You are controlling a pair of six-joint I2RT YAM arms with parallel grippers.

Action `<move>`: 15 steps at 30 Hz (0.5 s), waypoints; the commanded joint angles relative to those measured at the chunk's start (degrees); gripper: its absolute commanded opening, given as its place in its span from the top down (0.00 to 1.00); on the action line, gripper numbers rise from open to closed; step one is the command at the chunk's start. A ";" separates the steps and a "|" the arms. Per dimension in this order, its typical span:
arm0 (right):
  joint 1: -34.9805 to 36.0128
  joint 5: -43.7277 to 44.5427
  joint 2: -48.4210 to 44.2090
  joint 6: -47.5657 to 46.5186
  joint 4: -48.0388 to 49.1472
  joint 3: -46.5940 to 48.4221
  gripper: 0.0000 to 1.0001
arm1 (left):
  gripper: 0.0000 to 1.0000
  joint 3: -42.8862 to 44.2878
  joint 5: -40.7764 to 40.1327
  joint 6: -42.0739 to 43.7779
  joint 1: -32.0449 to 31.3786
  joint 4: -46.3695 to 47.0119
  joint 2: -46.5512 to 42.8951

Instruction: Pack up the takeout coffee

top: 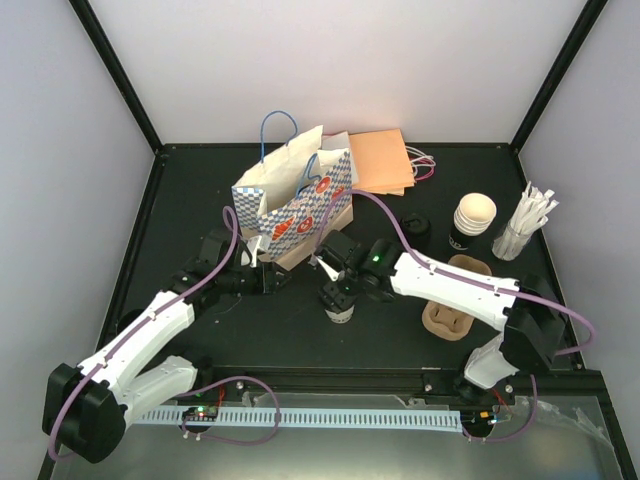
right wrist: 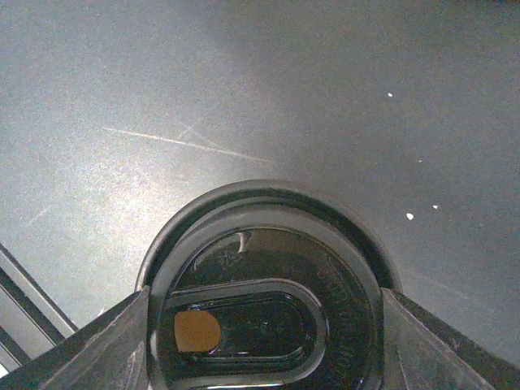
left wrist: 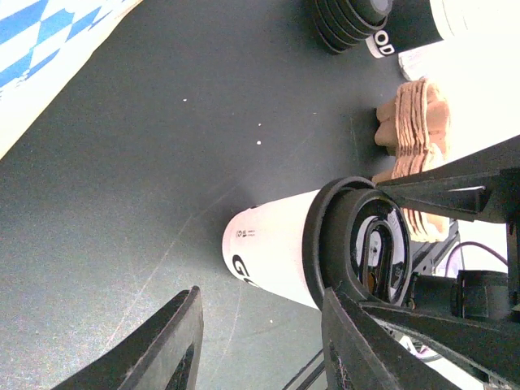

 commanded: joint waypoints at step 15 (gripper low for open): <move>2.36 4.56 -6.23 -0.27 3.42 1.00 0.32 | 0.58 2.89 0.57 1.15 0.39 -2.08 -2.27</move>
